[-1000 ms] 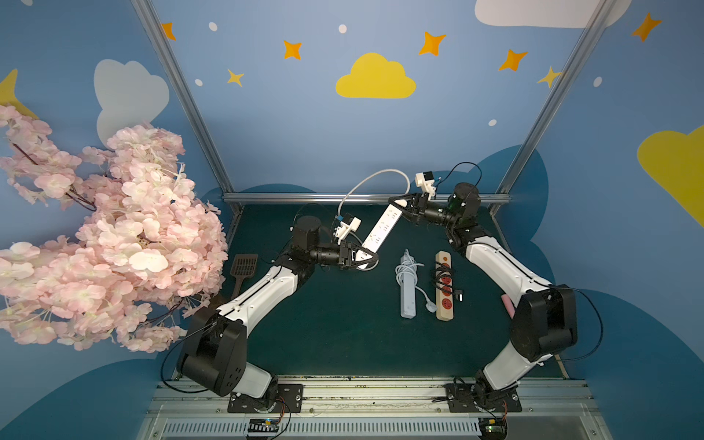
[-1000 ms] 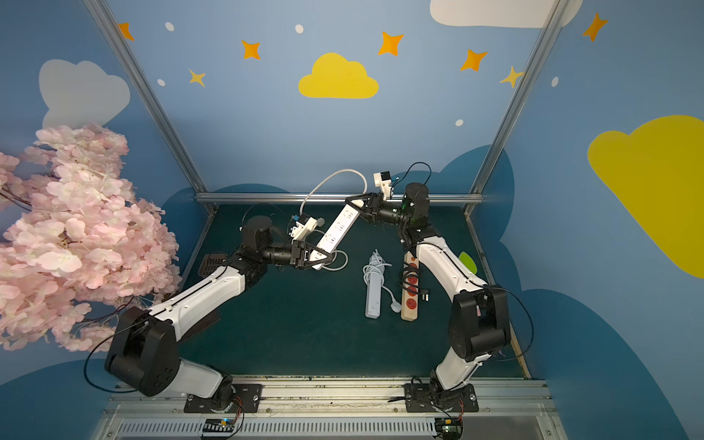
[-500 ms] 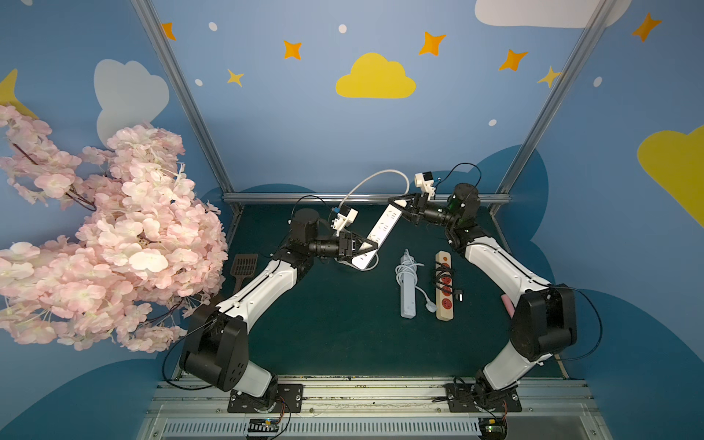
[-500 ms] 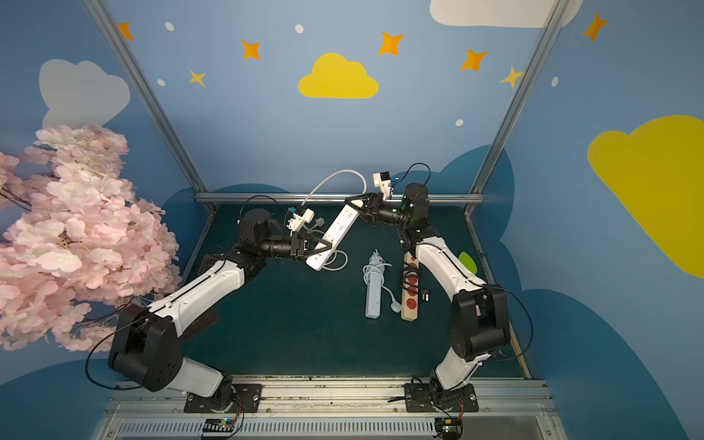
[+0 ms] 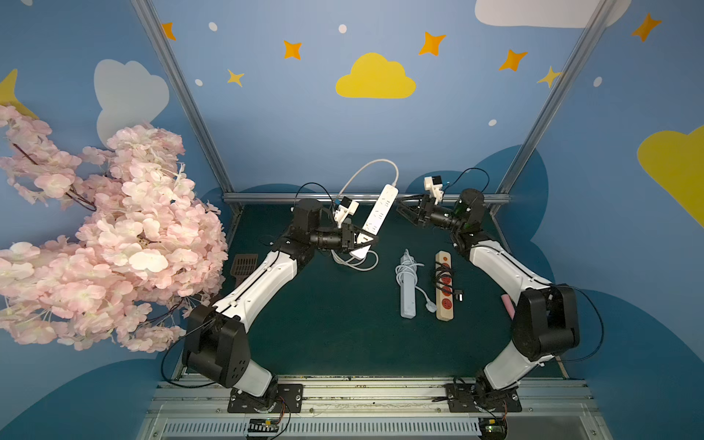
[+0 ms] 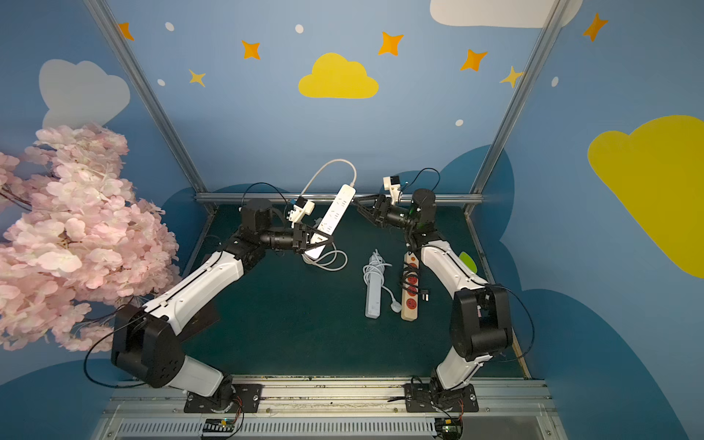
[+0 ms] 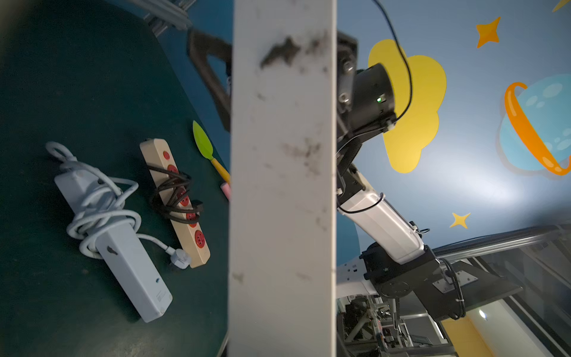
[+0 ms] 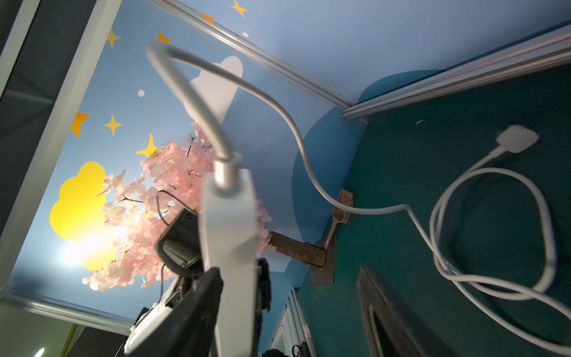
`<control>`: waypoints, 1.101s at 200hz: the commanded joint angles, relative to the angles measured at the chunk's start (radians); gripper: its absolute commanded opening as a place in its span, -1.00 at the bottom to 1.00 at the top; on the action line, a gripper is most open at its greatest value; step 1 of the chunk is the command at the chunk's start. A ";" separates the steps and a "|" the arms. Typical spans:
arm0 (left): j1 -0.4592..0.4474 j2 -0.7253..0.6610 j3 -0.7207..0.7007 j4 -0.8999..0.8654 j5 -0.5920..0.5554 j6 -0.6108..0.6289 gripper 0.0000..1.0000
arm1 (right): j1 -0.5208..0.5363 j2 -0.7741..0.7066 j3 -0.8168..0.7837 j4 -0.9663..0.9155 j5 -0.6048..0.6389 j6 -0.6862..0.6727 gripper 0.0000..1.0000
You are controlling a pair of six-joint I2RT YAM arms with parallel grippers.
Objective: Wrap the cord around the power strip
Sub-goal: Adjust the power strip, then wrap the power cord around the power strip.
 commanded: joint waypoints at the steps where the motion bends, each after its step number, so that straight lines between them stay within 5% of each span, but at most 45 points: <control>1: -0.025 -0.051 0.111 -0.089 -0.024 0.137 -0.94 | 0.050 -0.017 -0.041 -0.136 0.162 -0.306 0.59; 39: -0.037 -0.060 0.171 -0.066 -0.051 0.106 -0.94 | 0.224 0.055 -0.080 0.013 0.458 -0.558 0.65; 81: -0.053 -0.055 0.208 -0.045 -0.047 0.078 -0.95 | 0.333 0.225 -0.087 0.421 0.618 -0.626 0.67; 125: -0.062 -0.060 0.222 -0.034 -0.041 0.061 -0.95 | 0.361 0.382 0.068 0.427 0.762 -0.615 0.63; 143: -0.063 -0.060 0.236 -0.024 -0.034 0.049 -0.95 | 0.355 0.475 0.214 0.387 0.746 -0.601 0.42; 185: -0.029 -0.129 0.278 -0.077 -0.062 0.107 -0.95 | 0.238 0.655 0.585 0.155 0.713 -0.530 -0.55; 220: 0.057 -0.230 0.204 0.030 -0.097 0.072 -0.95 | 0.118 0.638 0.688 0.032 0.705 -0.557 -0.81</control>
